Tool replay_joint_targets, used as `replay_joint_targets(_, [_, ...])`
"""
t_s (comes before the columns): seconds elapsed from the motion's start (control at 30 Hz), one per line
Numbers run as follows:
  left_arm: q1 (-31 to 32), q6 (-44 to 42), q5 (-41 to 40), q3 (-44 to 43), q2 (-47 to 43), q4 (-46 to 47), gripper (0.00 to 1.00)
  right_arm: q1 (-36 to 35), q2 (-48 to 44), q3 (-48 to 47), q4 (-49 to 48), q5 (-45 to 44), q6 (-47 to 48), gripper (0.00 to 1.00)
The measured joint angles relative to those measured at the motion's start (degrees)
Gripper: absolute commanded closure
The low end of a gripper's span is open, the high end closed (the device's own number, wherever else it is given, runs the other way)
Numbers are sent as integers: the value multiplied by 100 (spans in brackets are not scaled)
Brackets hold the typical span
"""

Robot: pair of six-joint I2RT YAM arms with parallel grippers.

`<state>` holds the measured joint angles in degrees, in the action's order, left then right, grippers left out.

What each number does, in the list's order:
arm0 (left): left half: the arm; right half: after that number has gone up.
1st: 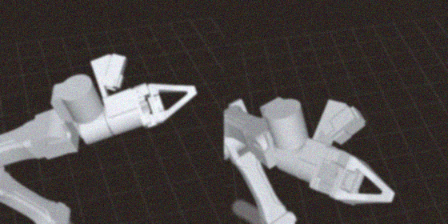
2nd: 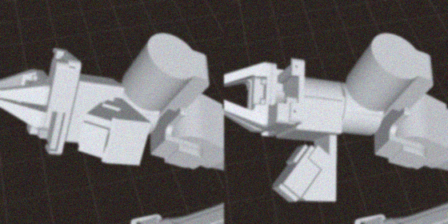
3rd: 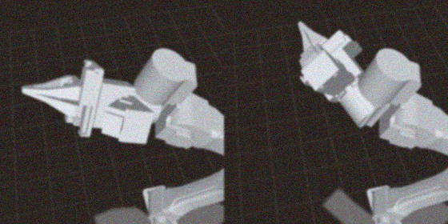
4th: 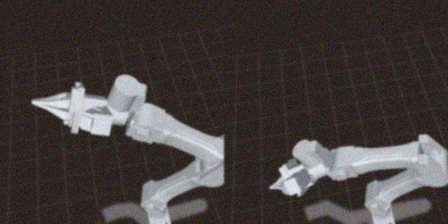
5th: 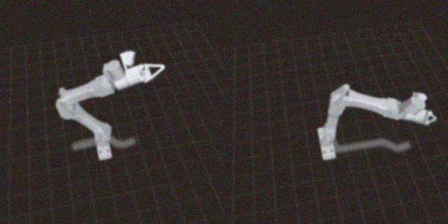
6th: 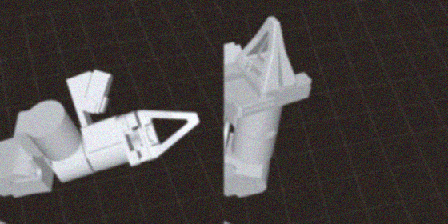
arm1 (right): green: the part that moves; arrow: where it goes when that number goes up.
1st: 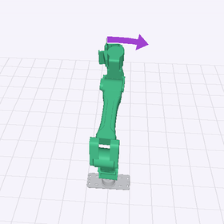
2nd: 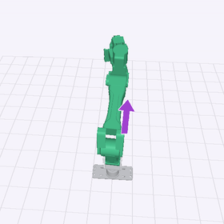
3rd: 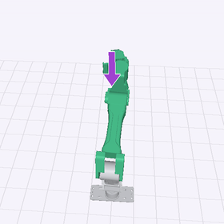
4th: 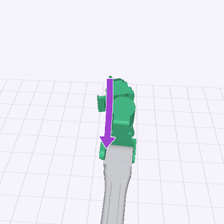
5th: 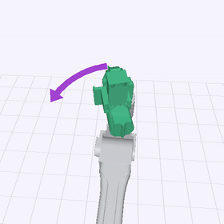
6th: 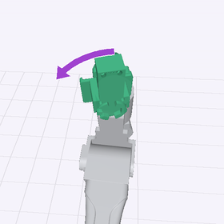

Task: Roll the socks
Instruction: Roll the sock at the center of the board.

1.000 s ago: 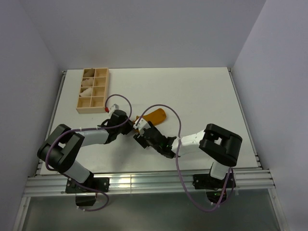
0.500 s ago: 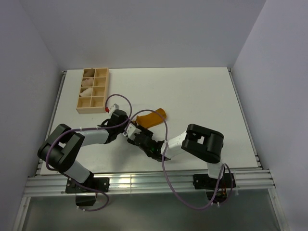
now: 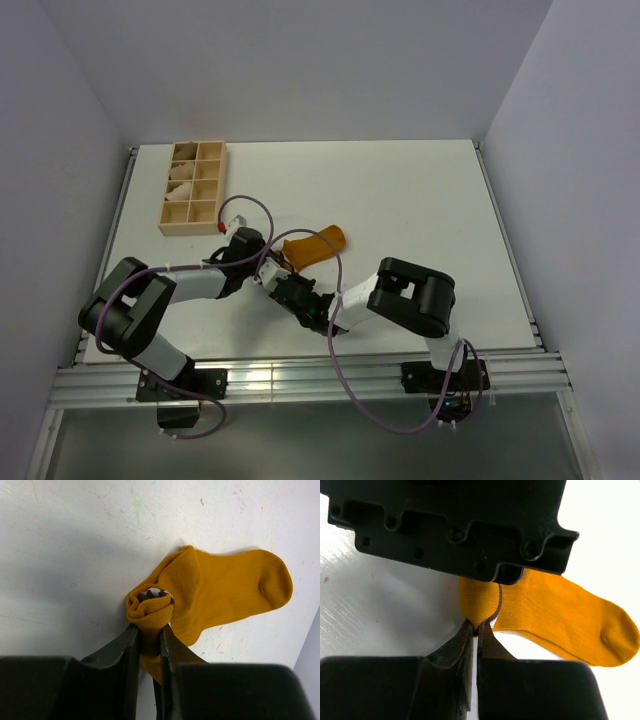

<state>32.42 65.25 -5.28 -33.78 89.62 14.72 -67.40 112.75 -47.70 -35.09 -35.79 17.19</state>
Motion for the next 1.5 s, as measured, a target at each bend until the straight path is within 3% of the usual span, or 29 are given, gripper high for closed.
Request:
replay_joint_targets(0.4, [-22, 212, -42, 299, -431, -17, 33, 304, -118, -57, 140, 671, -793, 100])
replay_joint_targets(0.8, [-146, 439, -341, 970, -1307, -22, 30, 1388, -455, 125, 142, 3003, -2562, 100])
replay_joint_targets(1.23, [-151, 286, -186, 935, -951, 400, 34, 2511, -256, 313, -365, 5840, -4339, 100])
replay_joint_targets(1.5, [-151, 289, -114, 905, -802, 557, 37, 2785, 98, 492, -1115, 6854, -5418, 100])
